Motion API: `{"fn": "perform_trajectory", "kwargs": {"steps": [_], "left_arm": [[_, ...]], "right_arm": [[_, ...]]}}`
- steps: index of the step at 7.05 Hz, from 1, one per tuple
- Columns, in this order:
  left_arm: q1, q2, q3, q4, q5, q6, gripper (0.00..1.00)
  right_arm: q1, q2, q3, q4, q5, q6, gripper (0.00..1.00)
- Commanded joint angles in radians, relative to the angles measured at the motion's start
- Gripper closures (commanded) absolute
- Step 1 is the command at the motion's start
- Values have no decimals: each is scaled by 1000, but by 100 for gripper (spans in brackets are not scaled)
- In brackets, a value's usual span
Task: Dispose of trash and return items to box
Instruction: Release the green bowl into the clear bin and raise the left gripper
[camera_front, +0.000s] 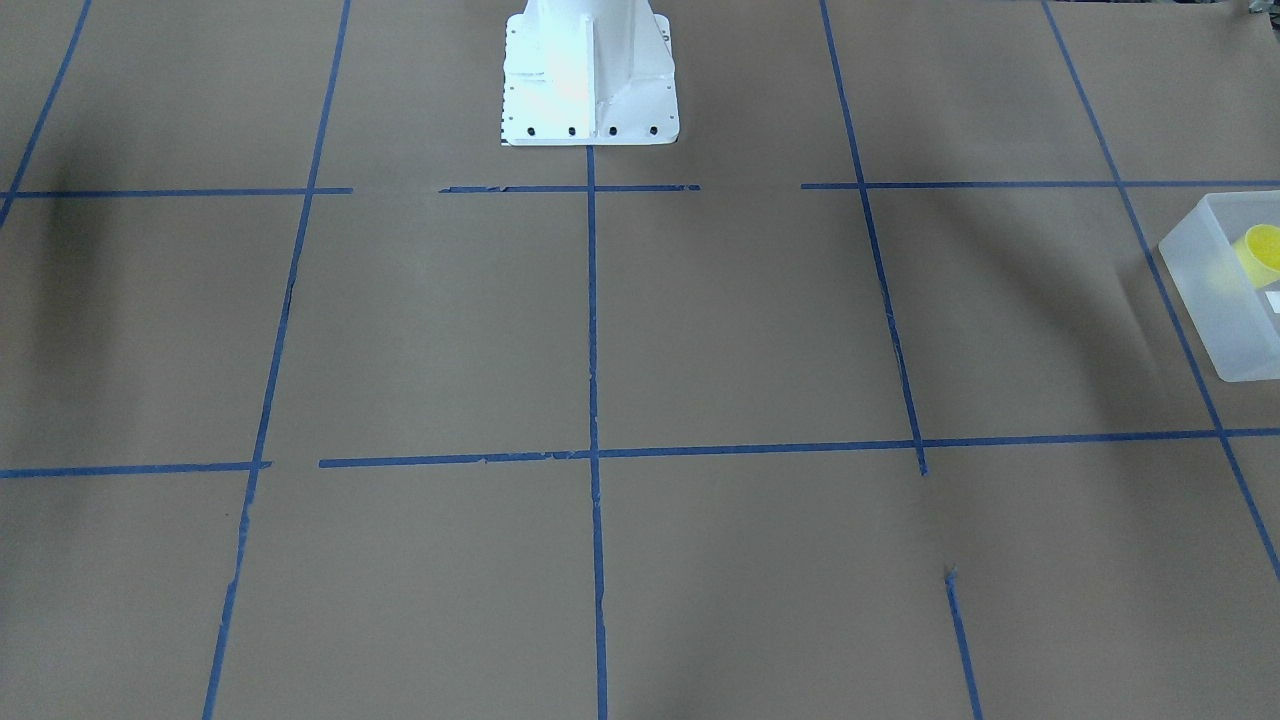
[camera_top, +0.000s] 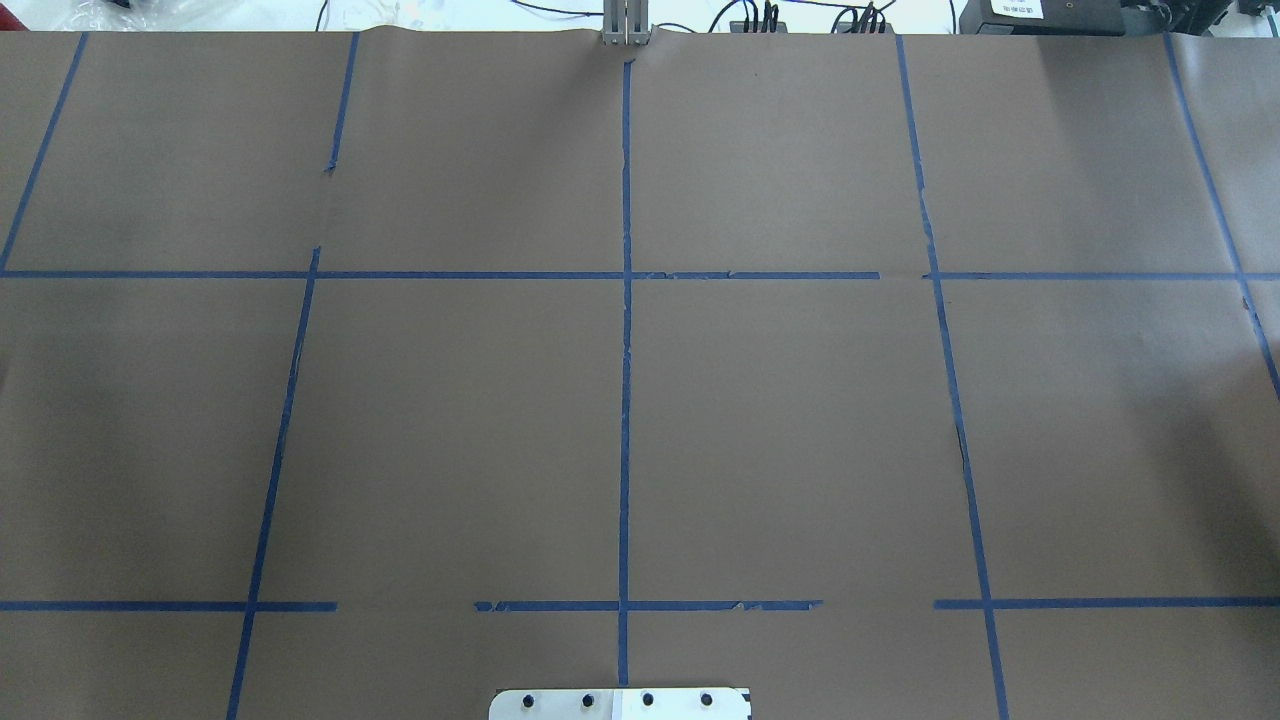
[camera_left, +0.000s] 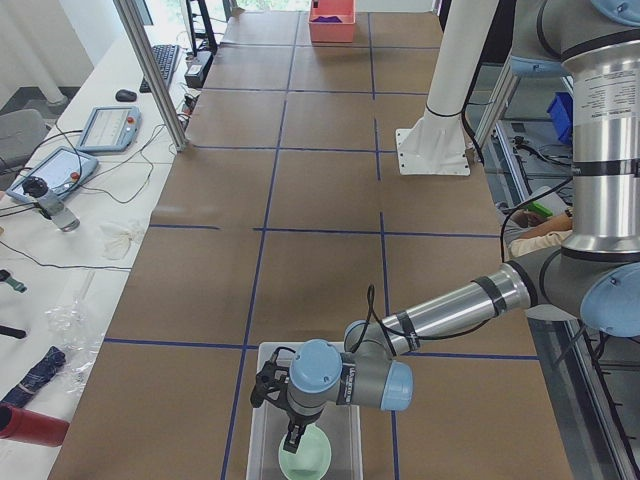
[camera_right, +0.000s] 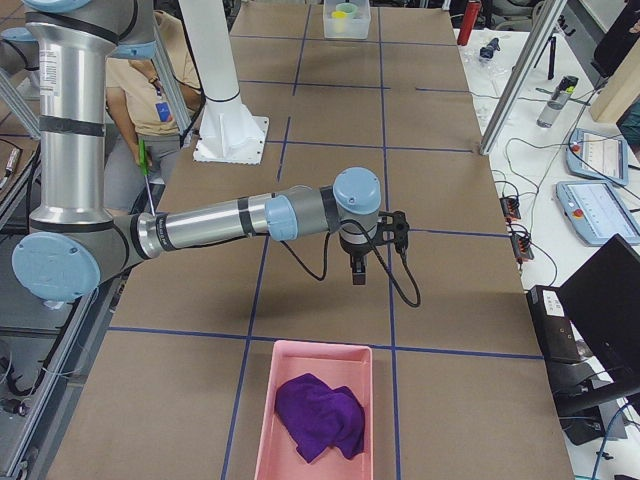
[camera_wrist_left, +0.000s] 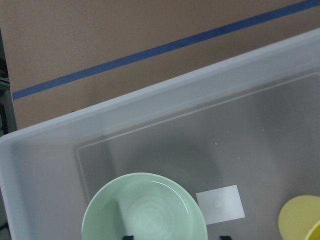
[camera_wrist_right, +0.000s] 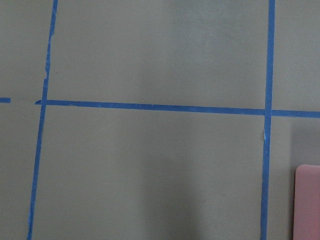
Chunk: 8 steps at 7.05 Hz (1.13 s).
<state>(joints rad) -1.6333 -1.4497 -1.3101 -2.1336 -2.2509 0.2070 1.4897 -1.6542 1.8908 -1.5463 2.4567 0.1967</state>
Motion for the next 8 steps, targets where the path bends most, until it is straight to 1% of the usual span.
{"fn": "perform_trajectory", "kwargs": {"steps": [1,2,3,5,6,8], "left_arm": [[4,9,-255,137,-97,-170,0],[57,11,-378,261,-104,-245,0],[125,23,-477,293,-105,-364,0],[136,46,-543,296,-145,-394,0],[136,93,-587,291,-145,-394,0],[138,103,-594,290,-145,-393,0]], "right_arm": [[-3,-1,25,-2,-89,-2,0],[-18,1,36,-3,-105,0,0],[-31,2,36,-3,-129,0,0],[-40,7,34,-9,-134,0,0],[-40,5,34,-11,-131,0,0],[-42,-2,37,-11,-121,0,0]]}}
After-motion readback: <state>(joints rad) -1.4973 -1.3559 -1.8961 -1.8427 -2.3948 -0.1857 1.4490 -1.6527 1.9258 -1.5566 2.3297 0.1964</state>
